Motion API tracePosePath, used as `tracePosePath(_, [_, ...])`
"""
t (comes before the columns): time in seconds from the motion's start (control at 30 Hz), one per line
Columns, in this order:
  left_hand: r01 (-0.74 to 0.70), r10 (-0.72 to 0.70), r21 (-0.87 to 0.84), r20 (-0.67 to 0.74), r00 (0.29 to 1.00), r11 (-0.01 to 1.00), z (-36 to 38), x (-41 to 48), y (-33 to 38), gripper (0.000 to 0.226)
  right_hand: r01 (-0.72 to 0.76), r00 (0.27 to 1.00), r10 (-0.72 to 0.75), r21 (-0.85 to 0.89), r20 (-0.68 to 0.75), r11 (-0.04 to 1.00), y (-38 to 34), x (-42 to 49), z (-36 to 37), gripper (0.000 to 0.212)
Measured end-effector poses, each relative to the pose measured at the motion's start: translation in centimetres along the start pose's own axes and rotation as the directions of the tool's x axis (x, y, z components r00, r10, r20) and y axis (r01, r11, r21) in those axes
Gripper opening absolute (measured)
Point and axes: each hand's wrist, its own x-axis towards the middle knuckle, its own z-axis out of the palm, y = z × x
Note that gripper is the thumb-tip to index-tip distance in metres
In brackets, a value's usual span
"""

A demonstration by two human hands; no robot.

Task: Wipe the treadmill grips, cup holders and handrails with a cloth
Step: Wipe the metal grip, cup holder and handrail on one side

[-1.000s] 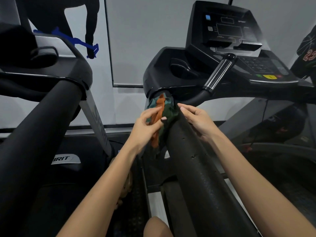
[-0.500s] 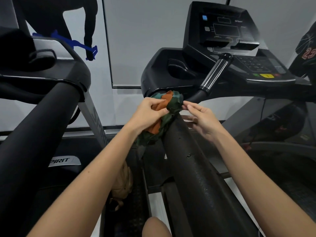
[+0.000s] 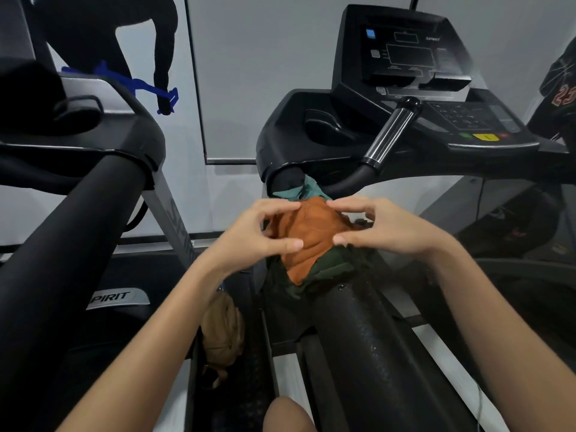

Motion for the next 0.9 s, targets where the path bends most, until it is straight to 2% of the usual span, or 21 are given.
tracePosePath(0.07, [0.015, -0.021, 0.045, 0.151, 0.988, 0.999, -0.1, -0.7, -0.1, 0.089, 0.01, 1.0, -0.008, -0.053, 0.025, 0.999, -0.3, -0.1, -0.3, 0.082])
tracePosePath(0.13, [0.003, -0.013, 0.06, 0.175, 0.984, 0.998, 0.1, -0.5, 0.0, 0.097, 0.058, 0.998, -0.058, -0.014, -0.024, 0.998, -0.7, 0.5, -0.1, 0.065])
tracePosePath(0.23, [-0.034, 0.034, 0.052, 0.015, 0.999, 0.998, 0.3, 1.4, 0.2, 0.077, 0.088, 0.991, -0.076, 0.114, -0.109, 0.99, -0.3, 2.7, 0.3, 0.049])
tracePosePath(0.33, [-0.05, 0.056, 0.048, -0.15, 0.987, 0.998, 0.1, 3.2, 0.2, 0.051, 0.141, 0.976, -0.119, 0.108, -0.184, 0.984, 0.4, 4.6, 0.8, 0.039])
tracePosePath(0.5, [-0.076, 0.086, 0.059, -0.196, 0.977, 0.995, 0.6, 2.9, 0.7, 0.027, 0.181, 0.942, -0.163, 0.037, -0.292, 0.983, 0.8, 4.2, 1.4, 0.027])
tracePosePath(0.57, [-0.086, 0.09, 0.026, -0.167, 0.982, 0.996, 1.0, 1.5, 0.5, 0.026, 0.176, 0.946, -0.156, 0.046, -0.284, 0.983, 0.9, 2.4, 1.4, 0.025])
tracePosePath(0.63, [-0.066, 0.063, -0.018, -0.131, 0.989, 0.998, 1.6, -0.3, 0.4, 0.037, 0.14, 0.971, -0.107, 0.145, -0.212, 0.979, 0.8, -0.1, 1.3, 0.022])
tracePosePath(0.67, [-0.061, 0.056, -0.042, -0.117, 0.992, 0.997, 1.8, -0.8, 0.3, 0.044, 0.121, 0.983, -0.091, 0.187, -0.159, 0.975, 0.5, -1.1, 1.1, 0.025])
tracePosePath(0.73, [-0.062, 0.054, -0.067, -0.111, 0.992, 0.996, 1.8, -1.0, 0.4, 0.048, 0.089, 0.994, -0.078, 0.159, -0.075, 0.983, 0.2, -1.8, 0.9, 0.044])
tracePosePath(0.8, [-0.07, 0.065, -0.037, -0.124, 0.99, 0.997, 1.8, -0.4, 0.8, 0.039, 0.08, 0.993, -0.064, 0.155, -0.102, 0.985, -0.1, -1.0, 0.9, 0.045])
tracePosePath(0.9, [-0.077, 0.073, -0.004, -0.249, 0.966, 0.997, 1.9, 1.3, 0.8, 0.029, 0.081, 0.977, -0.046, 0.164, -0.207, 0.983, 0.0, 1.5, 1.2, 0.03])
